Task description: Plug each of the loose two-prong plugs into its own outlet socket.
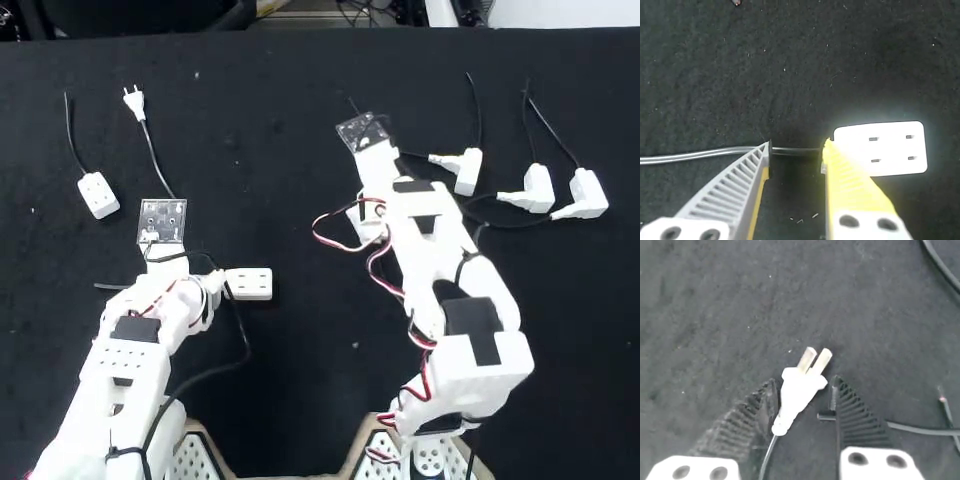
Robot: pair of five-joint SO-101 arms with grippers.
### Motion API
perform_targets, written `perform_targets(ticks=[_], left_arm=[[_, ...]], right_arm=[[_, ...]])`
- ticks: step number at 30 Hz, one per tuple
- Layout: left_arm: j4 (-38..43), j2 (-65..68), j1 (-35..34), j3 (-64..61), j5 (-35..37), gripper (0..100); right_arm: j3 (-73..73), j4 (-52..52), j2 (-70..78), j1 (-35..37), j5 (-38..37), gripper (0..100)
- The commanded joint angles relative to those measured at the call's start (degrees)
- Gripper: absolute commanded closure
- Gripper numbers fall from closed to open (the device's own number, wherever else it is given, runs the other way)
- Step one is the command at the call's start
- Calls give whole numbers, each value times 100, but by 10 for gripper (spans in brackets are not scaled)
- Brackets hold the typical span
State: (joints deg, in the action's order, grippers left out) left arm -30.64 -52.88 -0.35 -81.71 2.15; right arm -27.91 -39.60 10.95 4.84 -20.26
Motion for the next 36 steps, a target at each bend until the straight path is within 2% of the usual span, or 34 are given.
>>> perform_targets(ticks=[1, 3, 5, 6, 17, 24, 26, 29, 32, 36], left_arm=[[70, -123, -48, 207, 26, 822], [70, -123, -48, 207, 26, 822], [70, -123, -48, 207, 26, 822], [70, -123, -48, 207, 26, 822], [70, -123, -48, 207, 26, 822], [70, -123, -48, 198, 26, 822], [70, -123, -48, 198, 26, 822], [70, -123, -48, 198, 26, 822], [70, -123, -48, 198, 26, 822], [70, -123, -48, 198, 26, 822]], right_arm=[[277, 88, -84, 97, 26, 836], [295, -62, -180, 53, 26, 887], [286, -158, -374, 0, 26, 983], [277, -220, -505, -26, 26, 990], [101, -1635, -2809, 9, 9, 988], [171, -1503, -4171, 35, -79, 988], [145, -1538, -4321, 229, -466, 988], [4, -1996, -4488, 695, -1582, 988], [-356, -2778, -4699, 1275, -2778, 988], [-1226, -3763, -5068, 1943, -3701, 988]])
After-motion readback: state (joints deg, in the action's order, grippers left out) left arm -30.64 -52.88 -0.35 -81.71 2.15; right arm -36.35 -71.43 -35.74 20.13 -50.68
